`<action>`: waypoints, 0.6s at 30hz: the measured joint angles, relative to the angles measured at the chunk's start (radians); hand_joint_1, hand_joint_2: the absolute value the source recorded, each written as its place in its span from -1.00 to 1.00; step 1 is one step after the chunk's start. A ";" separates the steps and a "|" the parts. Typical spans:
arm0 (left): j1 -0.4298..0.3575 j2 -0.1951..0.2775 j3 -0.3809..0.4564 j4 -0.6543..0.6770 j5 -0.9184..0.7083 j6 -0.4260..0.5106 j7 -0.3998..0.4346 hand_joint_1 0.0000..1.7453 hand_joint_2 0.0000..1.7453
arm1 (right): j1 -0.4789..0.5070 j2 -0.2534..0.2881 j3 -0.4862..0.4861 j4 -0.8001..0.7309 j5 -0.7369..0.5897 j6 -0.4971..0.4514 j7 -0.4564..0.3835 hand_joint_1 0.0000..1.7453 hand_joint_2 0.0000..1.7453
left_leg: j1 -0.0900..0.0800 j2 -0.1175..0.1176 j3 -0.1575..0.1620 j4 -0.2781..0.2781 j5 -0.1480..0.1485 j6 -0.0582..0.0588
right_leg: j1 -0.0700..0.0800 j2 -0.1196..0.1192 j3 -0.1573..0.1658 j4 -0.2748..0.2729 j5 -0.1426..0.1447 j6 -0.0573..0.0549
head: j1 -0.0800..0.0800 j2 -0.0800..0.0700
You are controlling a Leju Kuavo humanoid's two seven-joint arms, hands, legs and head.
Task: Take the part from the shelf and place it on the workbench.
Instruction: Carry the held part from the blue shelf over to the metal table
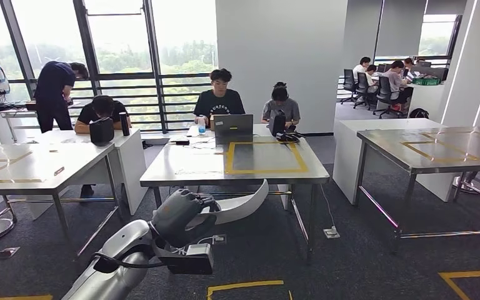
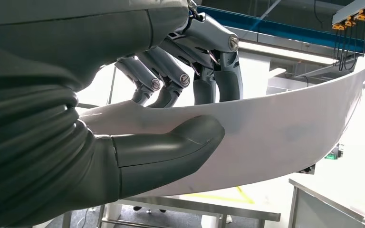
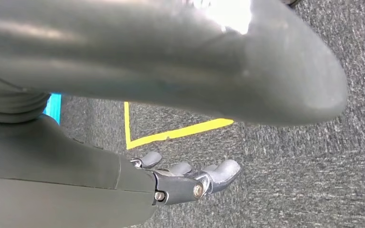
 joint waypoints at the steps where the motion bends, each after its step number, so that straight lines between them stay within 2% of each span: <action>1: 0.000 0.000 0.000 0.000 0.000 0.000 0.000 1.00 1.00 | 0.000 0.000 0.000 0.000 0.000 0.000 0.000 -1.00 -1.00 | 0.000 0.000 0.000 0.000 0.000 -0.001 | 0.000 0.000 0.000 0.000 0.000 0.000 | 0.000 0.000; 18: 0.000 0.007 0.000 0.003 -0.002 -0.024 -0.008 1.00 1.00 | 0.000 -0.001 0.004 0.000 -0.008 -0.045 -0.033 -1.00 -1.00 | -0.001 0.000 -0.001 0.002 0.000 0.000 | -0.002 0.000 0.002 -0.003 0.001 0.001 | 0.000 0.000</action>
